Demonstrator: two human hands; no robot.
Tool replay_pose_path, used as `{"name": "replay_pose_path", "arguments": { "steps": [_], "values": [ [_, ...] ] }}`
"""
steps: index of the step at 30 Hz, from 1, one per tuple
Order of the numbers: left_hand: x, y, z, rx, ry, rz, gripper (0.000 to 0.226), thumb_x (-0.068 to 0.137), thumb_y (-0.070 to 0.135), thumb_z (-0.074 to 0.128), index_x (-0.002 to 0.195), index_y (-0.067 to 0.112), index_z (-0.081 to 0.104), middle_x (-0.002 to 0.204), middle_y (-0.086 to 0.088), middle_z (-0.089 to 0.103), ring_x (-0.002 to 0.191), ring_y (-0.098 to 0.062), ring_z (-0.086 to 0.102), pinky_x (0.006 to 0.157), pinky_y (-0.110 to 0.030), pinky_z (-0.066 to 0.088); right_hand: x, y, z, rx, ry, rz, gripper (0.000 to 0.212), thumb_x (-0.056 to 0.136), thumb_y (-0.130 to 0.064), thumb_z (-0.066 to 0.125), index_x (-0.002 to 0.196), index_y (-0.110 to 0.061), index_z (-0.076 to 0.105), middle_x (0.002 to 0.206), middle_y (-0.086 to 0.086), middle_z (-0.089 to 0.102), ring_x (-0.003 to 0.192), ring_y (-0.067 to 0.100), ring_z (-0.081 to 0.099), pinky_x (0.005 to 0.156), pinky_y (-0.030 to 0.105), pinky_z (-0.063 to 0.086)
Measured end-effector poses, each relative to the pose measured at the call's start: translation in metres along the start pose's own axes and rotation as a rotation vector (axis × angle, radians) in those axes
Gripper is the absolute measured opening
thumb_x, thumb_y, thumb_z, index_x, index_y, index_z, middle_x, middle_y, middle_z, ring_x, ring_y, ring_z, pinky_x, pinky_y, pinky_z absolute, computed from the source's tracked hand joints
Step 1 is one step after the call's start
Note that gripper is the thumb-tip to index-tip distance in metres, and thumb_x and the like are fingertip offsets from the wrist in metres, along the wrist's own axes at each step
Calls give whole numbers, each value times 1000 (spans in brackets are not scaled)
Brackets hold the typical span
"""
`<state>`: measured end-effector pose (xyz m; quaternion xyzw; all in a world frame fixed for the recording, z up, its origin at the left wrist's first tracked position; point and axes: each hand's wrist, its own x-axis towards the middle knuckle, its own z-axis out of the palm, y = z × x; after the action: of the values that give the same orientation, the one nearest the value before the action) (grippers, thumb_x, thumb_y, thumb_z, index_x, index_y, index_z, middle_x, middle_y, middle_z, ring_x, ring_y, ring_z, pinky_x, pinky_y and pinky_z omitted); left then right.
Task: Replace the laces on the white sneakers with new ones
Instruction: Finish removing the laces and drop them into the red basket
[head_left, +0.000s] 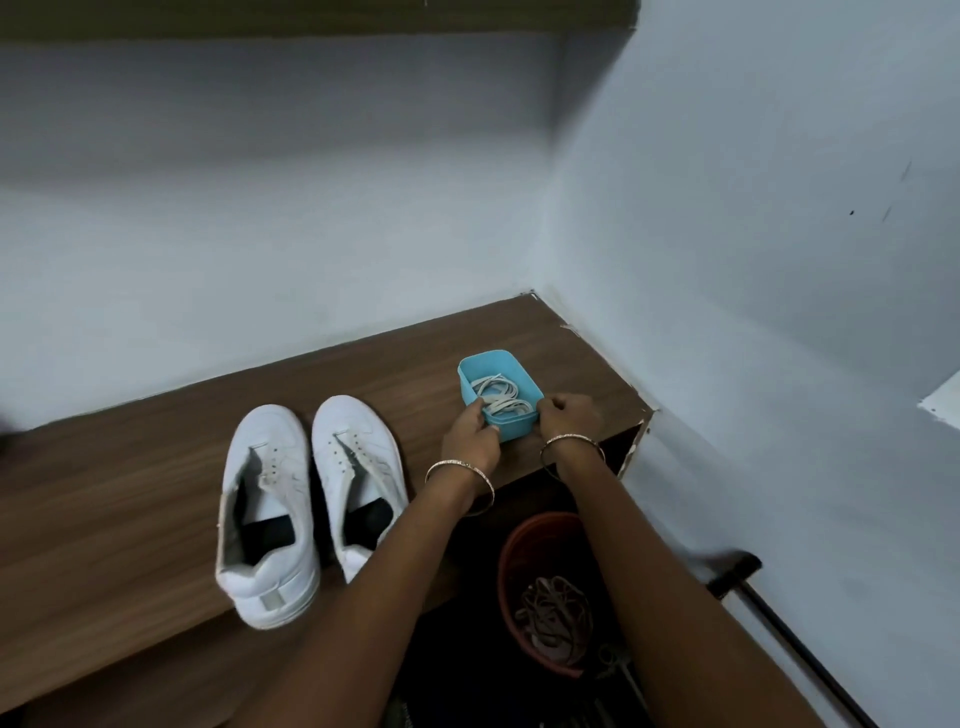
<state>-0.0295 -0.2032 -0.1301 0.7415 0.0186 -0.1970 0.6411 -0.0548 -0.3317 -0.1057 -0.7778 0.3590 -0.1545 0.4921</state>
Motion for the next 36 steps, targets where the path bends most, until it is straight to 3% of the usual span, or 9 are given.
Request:
{"name": "replay_pose_path", "arguments": {
  "steps": [7,12,16,18,22,25,27,32,36],
  "values": [
    [-27,-25,-36,90,103,-59,74,66,26,43,139,26,53,132,-4,63,116,-34,62,101,-50,50,-50,5,17,-29,-91,-4,25,84,-23,61,97,-14,80,89,9,77,88,27,71,82,39,58],
    [-32,-34,-46,136,79,-104,75,66,25,40,140,26,53,131,-9,63,118,-37,61,102,-50,50,-63,7,21,-81,-126,22,26,85,-24,60,102,-15,79,95,9,77,93,28,71,85,35,57],
    [-34,-36,-52,134,50,-133,73,71,17,43,143,24,50,133,-8,62,118,-33,61,104,-49,48,-65,10,23,-81,-147,36,26,82,-24,62,100,-15,79,93,9,77,91,29,72,85,43,59],
    [-22,-48,-54,110,29,-146,74,70,16,45,143,25,50,134,-6,62,120,-34,60,105,-50,47,-70,5,19,-113,-135,8,27,84,-22,63,105,-14,78,100,9,76,98,29,70,89,37,57],
    [-56,-15,-60,139,65,-92,49,84,15,49,130,24,60,125,-8,66,114,-35,62,101,-46,50,-69,-8,15,-245,-17,-229,28,86,-15,66,111,-7,73,109,11,72,105,29,65,91,35,49],
    [-77,11,-68,198,152,22,32,96,12,49,125,17,63,118,-5,68,108,-27,64,98,-38,50,-66,-22,23,-527,-21,-441,20,87,-22,67,105,-21,75,110,2,68,111,26,56,92,39,48],
    [-80,18,-76,250,212,82,27,97,13,51,120,17,66,114,-4,69,104,-23,64,95,-34,51,-62,-29,32,-728,-62,-453,19,87,-28,69,105,-27,74,120,-1,59,121,25,46,95,40,44],
    [-73,20,-93,261,270,158,23,95,9,52,106,18,71,108,-2,72,97,-19,66,93,-37,53,-51,-31,46,-955,-205,-328,39,88,-24,69,126,-18,60,146,7,44,147,30,22,110,50,34],
    [-66,13,-102,202,269,187,30,93,7,52,86,30,69,98,0,74,93,-19,70,90,-44,57,-47,-31,51,-1001,-186,-292,34,89,-22,67,122,-21,61,134,5,53,134,28,38,103,45,38]
  ]
}}
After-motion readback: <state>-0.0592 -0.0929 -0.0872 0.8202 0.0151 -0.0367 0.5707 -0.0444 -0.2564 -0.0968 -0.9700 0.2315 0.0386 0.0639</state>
